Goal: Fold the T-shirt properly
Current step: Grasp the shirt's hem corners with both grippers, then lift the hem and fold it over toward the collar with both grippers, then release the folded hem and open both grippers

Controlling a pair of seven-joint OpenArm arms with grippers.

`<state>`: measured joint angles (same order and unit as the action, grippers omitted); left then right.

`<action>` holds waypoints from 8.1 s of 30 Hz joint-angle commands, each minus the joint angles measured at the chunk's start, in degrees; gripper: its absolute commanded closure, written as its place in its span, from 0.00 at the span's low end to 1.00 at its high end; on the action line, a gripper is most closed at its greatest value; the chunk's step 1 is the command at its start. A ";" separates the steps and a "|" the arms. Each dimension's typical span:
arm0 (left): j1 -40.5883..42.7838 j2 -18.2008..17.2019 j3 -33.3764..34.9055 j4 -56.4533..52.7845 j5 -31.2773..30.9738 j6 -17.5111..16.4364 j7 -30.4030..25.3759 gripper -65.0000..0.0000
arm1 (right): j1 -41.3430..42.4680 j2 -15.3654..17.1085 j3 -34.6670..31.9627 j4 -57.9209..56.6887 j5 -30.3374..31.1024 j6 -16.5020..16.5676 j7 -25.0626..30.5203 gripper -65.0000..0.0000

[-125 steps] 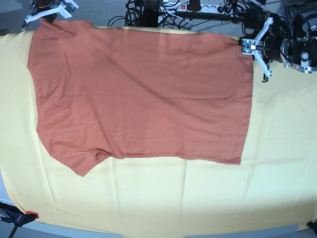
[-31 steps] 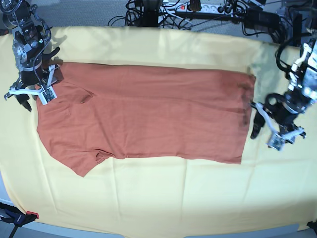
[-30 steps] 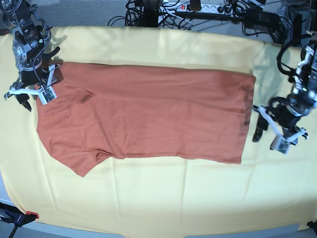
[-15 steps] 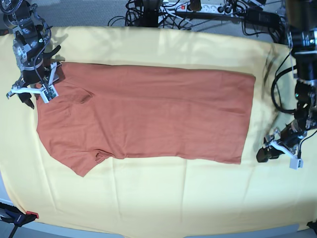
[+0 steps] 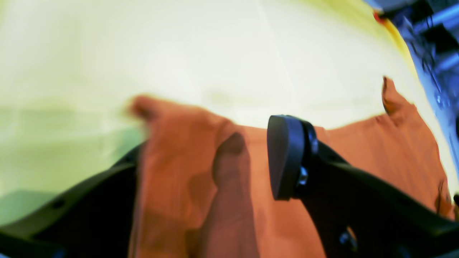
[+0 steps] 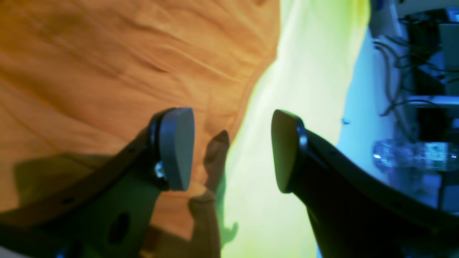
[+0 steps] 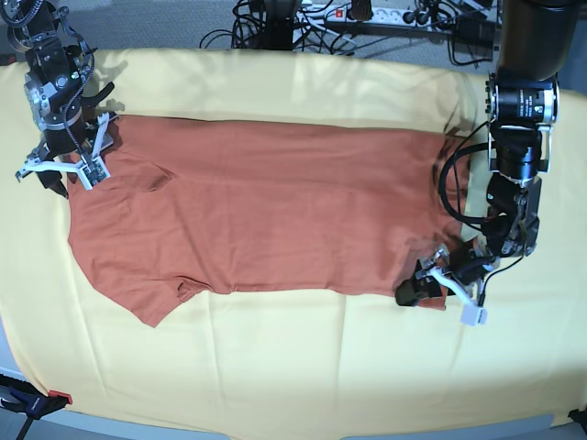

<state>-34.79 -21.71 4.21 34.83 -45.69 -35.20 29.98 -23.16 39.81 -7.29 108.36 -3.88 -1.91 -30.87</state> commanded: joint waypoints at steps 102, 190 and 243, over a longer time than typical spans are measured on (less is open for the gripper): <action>-2.01 -5.14 0.07 12.22 -4.83 -4.80 10.82 1.00 | 53.16 -7.80 14.05 -63.89 33.73 41.91 7.13 1.00; 27.19 -24.15 -0.26 53.96 -21.81 -4.80 32.96 0.55 | 42.23 -4.00 14.08 -43.52 47.54 41.91 -4.63 0.31; 27.43 -24.17 -0.26 53.94 -15.78 -4.80 26.84 0.55 | 22.69 -7.43 14.10 -11.67 44.54 41.91 -8.92 1.00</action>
<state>-6.37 -44.77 4.60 88.09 -60.53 -39.66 57.69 -1.58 31.24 6.22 95.81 39.59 40.05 -41.12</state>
